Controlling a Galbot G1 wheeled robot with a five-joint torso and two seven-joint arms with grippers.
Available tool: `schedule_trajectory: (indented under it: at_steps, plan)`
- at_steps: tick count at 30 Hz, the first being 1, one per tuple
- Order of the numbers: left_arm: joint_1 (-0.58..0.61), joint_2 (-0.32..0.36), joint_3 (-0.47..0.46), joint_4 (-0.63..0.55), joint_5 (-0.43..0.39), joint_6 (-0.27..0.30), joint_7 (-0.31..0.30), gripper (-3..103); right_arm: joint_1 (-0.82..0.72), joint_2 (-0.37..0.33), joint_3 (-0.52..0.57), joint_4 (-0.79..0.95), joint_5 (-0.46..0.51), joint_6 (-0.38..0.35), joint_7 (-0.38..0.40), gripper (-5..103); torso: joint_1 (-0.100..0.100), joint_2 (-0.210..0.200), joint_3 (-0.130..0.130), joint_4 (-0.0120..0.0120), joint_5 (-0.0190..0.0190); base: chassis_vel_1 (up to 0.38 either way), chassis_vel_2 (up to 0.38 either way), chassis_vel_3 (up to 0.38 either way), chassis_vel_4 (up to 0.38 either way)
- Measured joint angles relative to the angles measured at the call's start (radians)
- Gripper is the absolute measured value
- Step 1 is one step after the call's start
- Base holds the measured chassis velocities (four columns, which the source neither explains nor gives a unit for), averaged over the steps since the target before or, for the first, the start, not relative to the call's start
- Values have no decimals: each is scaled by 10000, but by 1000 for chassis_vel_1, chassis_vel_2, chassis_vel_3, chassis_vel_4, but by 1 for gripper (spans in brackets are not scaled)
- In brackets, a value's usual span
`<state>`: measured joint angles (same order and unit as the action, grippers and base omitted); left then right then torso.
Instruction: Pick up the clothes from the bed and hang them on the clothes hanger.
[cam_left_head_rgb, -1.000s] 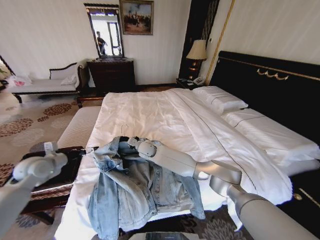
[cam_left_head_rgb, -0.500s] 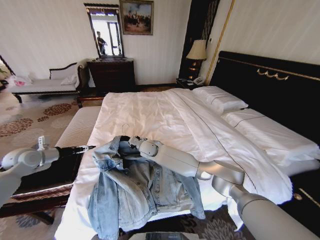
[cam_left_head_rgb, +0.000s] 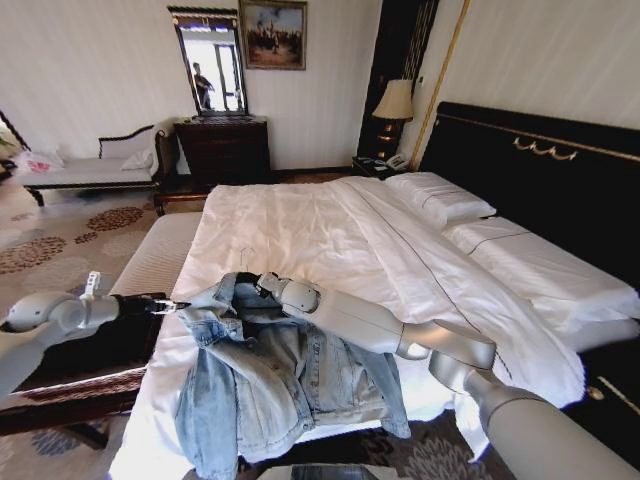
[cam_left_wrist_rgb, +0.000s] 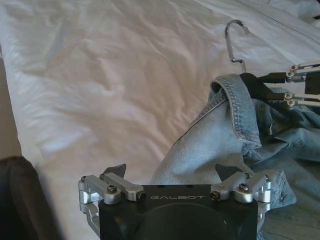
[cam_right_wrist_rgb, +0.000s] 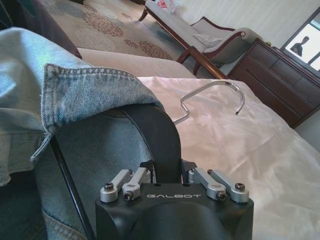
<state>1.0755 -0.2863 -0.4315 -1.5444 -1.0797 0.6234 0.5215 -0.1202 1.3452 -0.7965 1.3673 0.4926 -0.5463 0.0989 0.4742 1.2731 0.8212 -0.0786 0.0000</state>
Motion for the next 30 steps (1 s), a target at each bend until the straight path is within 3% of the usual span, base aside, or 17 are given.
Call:
schedule_trajectory:
  at_steps: [3,15,20,26,29,30]
  plan:
    - [-707,33,668,344,621,-548,608,100,53,7,-19,85,100,3,-17,28,0,0,0,1,-2,0,0,0,0]
    - [-3433,-686,3263,1525,1129,-1629,2227,100,274,-61,-44,403,540,3,-10,27,0,0,0,-1,-1,0,0,0,0]
    - [-4312,-914,4088,1995,1269,-1707,2541,100,308,-216,7,609,678,3,3,27,1,-1,0,-1,1,0,0,0,0]
    - [-4635,-1253,4426,2083,1345,-1722,2461,102,334,-246,95,666,808,12,33,27,1,0,0,-2,0,0,0,0,0]
    - [-4662,-1446,4501,2095,1367,-1870,2261,89,294,-250,114,715,891,30,57,27,1,0,0,-1,1,0,0,0,0]
    - [-4662,-1446,4501,2095,1367,-1870,2261,89,294,-250,114,715,891,30,57,27,1,0,0,-1,1,0,0,0,0]
